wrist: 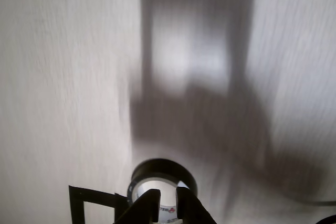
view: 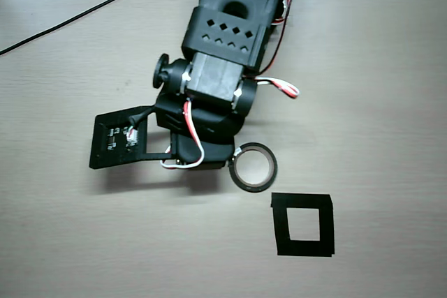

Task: Grasp a tape and put it in the target area.

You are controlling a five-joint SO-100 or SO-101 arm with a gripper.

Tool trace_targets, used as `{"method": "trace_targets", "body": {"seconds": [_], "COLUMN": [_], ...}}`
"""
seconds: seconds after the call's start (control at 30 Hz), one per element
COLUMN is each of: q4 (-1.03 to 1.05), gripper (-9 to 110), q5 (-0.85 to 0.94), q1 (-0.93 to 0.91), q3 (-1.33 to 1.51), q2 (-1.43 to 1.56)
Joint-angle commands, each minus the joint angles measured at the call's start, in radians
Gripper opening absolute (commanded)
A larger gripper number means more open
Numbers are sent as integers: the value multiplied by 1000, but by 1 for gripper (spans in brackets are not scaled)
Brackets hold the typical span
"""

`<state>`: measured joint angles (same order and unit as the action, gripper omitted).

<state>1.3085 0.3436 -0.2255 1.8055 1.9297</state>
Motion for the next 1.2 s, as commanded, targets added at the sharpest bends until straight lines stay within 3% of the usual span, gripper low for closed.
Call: {"method": "trace_targets", "body": {"seconds": [0.0,1.17], "q4": [2,3], "gripper": [2,2], "q5": [66,101], "q1": [-80,-109], "q3": [18,6], "q2": [77,77]}}
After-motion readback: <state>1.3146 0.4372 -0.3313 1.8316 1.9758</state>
